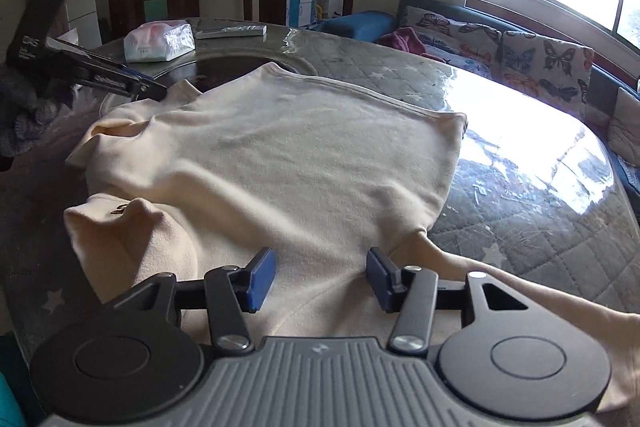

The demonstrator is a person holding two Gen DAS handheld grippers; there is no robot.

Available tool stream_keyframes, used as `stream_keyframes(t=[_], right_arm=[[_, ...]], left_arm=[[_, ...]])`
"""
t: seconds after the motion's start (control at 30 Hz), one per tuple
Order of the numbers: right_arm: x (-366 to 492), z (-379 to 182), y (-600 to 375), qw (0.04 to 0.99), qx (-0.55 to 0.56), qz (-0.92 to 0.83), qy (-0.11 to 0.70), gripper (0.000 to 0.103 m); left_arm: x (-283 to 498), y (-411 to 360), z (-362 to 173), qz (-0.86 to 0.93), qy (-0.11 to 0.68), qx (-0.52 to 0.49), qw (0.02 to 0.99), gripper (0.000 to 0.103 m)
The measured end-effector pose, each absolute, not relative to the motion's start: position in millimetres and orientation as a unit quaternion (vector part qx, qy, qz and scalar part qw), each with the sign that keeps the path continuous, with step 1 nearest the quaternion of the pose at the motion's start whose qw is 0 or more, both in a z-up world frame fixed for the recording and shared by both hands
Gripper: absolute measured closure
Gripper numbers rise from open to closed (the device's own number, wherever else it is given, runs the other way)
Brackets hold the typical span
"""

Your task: Fold clothes

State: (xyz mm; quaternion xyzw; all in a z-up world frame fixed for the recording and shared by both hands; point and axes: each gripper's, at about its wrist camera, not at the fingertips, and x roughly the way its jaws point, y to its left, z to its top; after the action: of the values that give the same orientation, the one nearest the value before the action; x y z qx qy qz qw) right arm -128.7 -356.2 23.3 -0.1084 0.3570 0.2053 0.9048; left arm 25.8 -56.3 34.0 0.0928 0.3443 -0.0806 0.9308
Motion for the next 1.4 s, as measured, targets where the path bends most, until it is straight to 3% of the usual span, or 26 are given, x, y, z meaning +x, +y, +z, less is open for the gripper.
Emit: stream_keyframes(t=[0.4, 0.43, 0.5, 0.57, 1.0, 1.17, 1.23, 1.33, 1.4], right_arm=[[-126.2, 20.6, -353.7, 0.907, -0.104, 0.2, 0.356, 0.045], [-126.1, 20.5, -353.4, 0.907, -0.104, 0.2, 0.356, 0.044], [-126.4, 20.2, -353.1, 0.907, -0.104, 0.199, 0.355, 0.044], [-126.6, 20.1, -353.4, 0.908, -0.103, 0.199, 0.355, 0.043], [-127.9, 20.0, -353.9, 0.912, -0.102, 0.193, 0.348, 0.042], [-128.1, 20.5, -353.6, 0.912, -0.103, 0.193, 0.347, 0.042], [-128.2, 20.4, -353.5, 0.912, -0.103, 0.193, 0.347, 0.042], [-128.0, 20.6, -353.9, 0.912, -0.103, 0.193, 0.348, 0.042], [-128.2, 20.5, -353.8, 0.912, -0.103, 0.193, 0.348, 0.042]], left_arm=[[49.5, -66.4, 19.3, -0.106, 0.351, 0.086, 0.926, 0.072], [49.6, -65.7, 18.7, -0.109, 0.348, 0.086, 0.927, 0.075], [48.5, -64.7, 17.7, -0.111, 0.34, 0.086, 0.93, 0.096], [46.8, -61.6, 17.7, -0.093, 0.335, 0.089, 0.933, 0.099], [-44.2, 87.0, 65.6, 0.076, 0.25, -0.125, 0.957, 0.101], [-78.6, 127.7, 49.0, 0.127, 0.28, -0.165, 0.937, 0.1], [-89.9, 137.0, 41.3, 0.133, 0.293, -0.193, 0.927, 0.097], [-105.1, 139.6, 36.7, 0.135, 0.295, -0.221, 0.92, 0.083], [-108.8, 132.9, 37.6, 0.13, 0.298, -0.224, 0.919, 0.058]])
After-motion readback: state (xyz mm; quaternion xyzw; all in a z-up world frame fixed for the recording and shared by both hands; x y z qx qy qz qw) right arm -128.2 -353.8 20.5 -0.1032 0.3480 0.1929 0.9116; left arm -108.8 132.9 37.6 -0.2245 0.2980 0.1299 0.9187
